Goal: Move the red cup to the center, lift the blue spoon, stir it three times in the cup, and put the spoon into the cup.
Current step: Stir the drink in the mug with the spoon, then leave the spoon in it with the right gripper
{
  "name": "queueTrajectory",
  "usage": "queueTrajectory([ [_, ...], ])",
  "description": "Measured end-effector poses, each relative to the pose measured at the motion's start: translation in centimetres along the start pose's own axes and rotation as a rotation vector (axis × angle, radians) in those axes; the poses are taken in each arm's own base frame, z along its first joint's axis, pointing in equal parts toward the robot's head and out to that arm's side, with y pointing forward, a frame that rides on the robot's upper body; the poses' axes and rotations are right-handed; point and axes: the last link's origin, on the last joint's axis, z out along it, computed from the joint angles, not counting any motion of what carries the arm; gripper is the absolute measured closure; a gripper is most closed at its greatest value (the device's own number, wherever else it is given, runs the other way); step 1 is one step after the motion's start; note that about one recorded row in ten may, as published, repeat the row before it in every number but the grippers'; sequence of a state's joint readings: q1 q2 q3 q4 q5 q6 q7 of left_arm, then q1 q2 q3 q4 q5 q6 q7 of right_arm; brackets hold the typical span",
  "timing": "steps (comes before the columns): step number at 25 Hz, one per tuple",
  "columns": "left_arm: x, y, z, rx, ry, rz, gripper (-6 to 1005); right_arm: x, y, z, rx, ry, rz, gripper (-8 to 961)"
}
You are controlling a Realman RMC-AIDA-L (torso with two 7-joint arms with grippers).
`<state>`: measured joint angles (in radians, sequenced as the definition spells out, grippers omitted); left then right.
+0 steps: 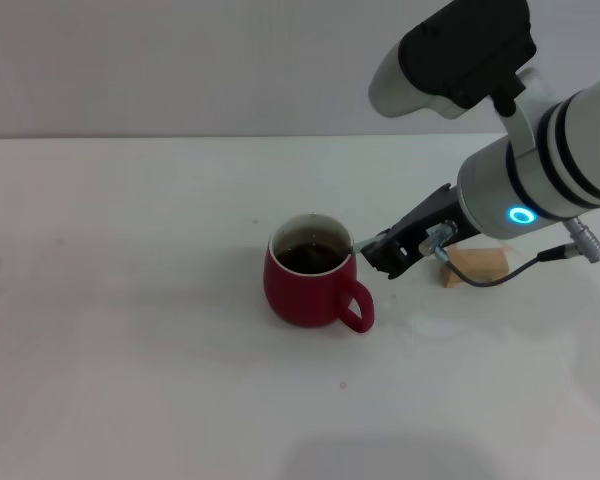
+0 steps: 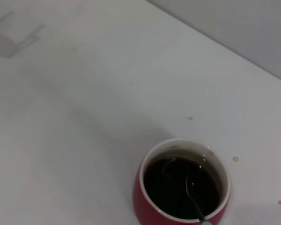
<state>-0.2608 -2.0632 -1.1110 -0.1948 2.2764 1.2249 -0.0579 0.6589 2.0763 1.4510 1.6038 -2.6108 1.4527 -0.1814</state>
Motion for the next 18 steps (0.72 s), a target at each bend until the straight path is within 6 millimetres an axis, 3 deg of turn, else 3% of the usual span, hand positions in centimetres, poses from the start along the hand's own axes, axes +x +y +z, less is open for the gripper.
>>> queueTrajectory([
  [8, 0.1, 0.0, 0.0, 0.0, 0.006, -0.004, 154, -0.2, 1.3, 0.5, -0.042, 0.004, -0.026, 807],
  [18, 0.2, 0.2, 0.0, -0.006, 0.01, -0.004, 154, -0.8, 1.2, 1.3, -0.037, -0.005, -0.042, 804],
])
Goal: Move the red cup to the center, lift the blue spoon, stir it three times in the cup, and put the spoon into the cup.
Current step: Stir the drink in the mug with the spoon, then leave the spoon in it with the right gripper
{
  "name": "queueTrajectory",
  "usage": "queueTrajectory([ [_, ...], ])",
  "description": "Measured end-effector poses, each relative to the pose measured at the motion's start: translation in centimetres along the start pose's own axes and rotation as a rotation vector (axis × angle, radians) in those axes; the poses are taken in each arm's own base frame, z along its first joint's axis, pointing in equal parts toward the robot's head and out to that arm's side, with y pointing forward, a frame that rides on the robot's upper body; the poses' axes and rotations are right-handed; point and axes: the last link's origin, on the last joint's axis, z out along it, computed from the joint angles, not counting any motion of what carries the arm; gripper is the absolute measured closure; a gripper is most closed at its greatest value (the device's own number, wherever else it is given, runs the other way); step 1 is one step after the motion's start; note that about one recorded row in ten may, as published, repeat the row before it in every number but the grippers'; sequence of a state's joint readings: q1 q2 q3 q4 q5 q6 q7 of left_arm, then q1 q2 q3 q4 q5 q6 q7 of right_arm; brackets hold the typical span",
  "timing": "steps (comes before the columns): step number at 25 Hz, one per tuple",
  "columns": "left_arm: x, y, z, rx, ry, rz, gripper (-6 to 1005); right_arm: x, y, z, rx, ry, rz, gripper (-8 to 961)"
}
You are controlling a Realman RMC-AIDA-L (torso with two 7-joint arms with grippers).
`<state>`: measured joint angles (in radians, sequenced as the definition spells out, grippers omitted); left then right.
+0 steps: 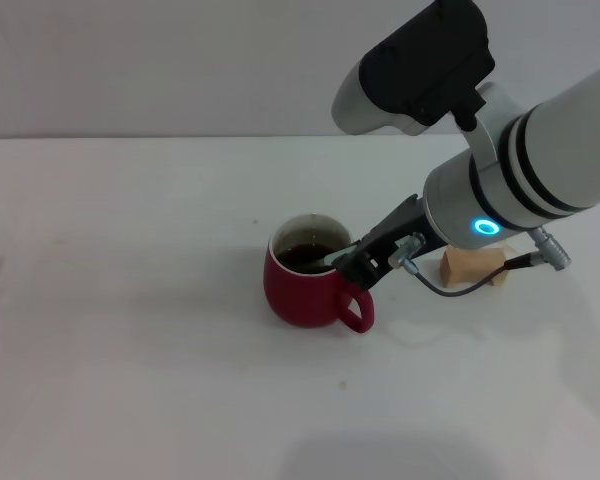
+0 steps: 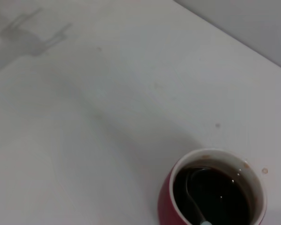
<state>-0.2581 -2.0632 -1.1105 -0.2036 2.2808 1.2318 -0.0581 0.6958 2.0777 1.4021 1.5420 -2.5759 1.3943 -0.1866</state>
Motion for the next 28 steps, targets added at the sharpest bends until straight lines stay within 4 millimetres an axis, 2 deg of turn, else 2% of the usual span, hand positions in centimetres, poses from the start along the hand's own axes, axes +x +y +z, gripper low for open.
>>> queueTrajectory([
  [8, 0.0, 0.1, 0.0, 0.001, 0.002, -0.006, 154, 0.1, -1.2, 0.5, 0.02, 0.003, 0.005, 801],
  [16, 0.0, 0.3, 0.1, -0.005, 0.0, -0.007, 154, 0.3, -2.7, 0.1, 0.056, -0.005, 0.029, 798],
  [24, 0.1, 0.5, 0.3, -0.009, 0.002, -0.007, 155, 0.8, -2.5, 0.1, 0.046, 0.009, 0.033, 796],
  [28, 0.2, 0.7, 0.6, -0.014, 0.005, -0.006, 155, 0.9, -1.7, -0.1, 0.03, 0.022, 0.016, 795],
])
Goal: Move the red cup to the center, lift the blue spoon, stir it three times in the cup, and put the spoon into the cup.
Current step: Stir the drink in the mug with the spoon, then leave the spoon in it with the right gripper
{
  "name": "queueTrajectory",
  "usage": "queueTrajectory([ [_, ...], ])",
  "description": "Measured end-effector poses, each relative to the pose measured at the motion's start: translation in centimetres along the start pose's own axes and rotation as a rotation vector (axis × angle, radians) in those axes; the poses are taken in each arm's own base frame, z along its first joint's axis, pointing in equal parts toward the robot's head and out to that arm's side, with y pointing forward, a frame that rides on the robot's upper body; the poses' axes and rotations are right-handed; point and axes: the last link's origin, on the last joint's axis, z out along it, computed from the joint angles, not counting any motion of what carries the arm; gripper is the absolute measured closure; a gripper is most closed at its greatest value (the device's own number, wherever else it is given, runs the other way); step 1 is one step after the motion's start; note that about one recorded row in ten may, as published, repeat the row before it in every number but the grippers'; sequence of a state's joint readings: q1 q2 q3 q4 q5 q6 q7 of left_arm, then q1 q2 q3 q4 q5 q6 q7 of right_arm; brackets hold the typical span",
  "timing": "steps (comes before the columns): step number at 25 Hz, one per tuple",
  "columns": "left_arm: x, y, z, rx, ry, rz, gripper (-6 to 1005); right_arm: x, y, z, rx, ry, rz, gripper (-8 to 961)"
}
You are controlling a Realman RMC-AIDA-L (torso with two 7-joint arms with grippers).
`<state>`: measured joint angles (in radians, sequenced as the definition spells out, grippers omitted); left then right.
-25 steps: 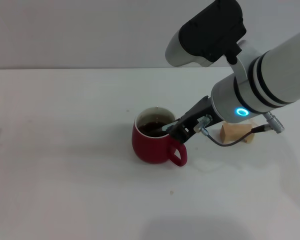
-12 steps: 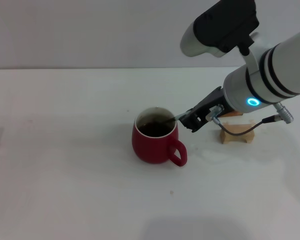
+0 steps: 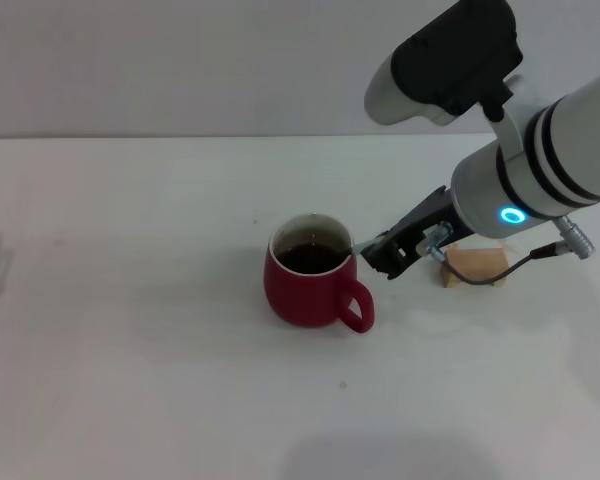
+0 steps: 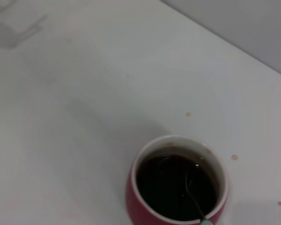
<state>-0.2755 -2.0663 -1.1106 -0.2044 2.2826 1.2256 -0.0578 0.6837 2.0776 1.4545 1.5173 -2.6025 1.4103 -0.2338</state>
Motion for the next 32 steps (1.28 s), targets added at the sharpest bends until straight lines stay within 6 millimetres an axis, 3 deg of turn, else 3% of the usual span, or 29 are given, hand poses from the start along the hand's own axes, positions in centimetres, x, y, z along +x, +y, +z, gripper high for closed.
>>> queueTrajectory([
  [7, 0.1, 0.1, 0.1, -0.004, 0.002, 0.0, 155, -0.5, 1.2, -0.2, -0.016, -0.014, -0.038, 792],
  [16, -0.1, 0.0, -0.1, 0.0, -0.003, -0.005, 155, -1.0, 1.3, 0.0, -0.017, -0.027, -0.047, 789],
  [32, -0.1, 0.0, -0.3, -0.001, -0.003, -0.006, 153, -0.4, -0.8, 0.2, 0.014, -0.026, -0.001, 784],
])
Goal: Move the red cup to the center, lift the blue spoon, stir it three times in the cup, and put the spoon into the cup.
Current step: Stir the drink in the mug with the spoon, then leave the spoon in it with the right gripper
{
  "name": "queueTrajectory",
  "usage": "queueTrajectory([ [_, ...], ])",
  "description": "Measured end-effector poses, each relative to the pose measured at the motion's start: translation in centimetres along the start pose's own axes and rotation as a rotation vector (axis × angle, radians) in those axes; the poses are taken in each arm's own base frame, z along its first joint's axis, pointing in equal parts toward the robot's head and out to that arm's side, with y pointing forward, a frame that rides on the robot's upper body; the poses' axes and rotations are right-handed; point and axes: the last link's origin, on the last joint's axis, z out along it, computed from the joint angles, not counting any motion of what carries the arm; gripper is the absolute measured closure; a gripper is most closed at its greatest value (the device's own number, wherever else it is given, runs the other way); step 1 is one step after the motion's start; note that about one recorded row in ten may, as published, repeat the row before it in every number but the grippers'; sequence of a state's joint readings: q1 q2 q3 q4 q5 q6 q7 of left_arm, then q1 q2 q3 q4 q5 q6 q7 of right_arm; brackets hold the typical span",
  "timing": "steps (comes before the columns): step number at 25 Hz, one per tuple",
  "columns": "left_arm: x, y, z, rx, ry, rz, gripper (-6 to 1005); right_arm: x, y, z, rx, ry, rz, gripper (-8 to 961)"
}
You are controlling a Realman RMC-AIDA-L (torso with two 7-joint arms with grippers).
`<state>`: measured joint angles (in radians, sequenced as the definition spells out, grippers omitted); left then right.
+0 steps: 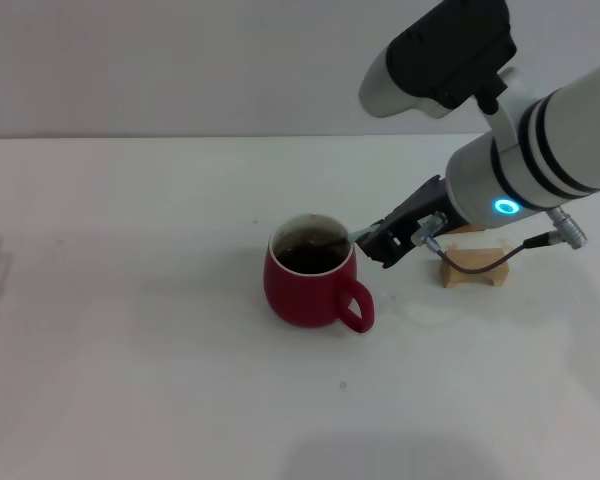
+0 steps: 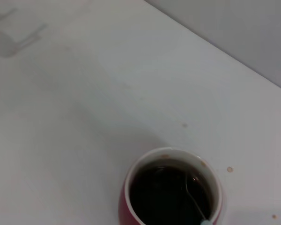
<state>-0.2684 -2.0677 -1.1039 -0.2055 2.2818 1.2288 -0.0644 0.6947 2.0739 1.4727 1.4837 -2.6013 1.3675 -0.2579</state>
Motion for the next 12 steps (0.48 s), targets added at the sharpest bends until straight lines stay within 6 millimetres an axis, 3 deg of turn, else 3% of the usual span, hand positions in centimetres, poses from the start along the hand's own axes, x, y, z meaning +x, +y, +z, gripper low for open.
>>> queueTrajectory([
  [12, 0.01, 0.11, 0.07, -0.005, 0.0, 0.0, 153, 0.5, 0.76, -0.03, -0.026, 0.014, -0.007, 780],
])
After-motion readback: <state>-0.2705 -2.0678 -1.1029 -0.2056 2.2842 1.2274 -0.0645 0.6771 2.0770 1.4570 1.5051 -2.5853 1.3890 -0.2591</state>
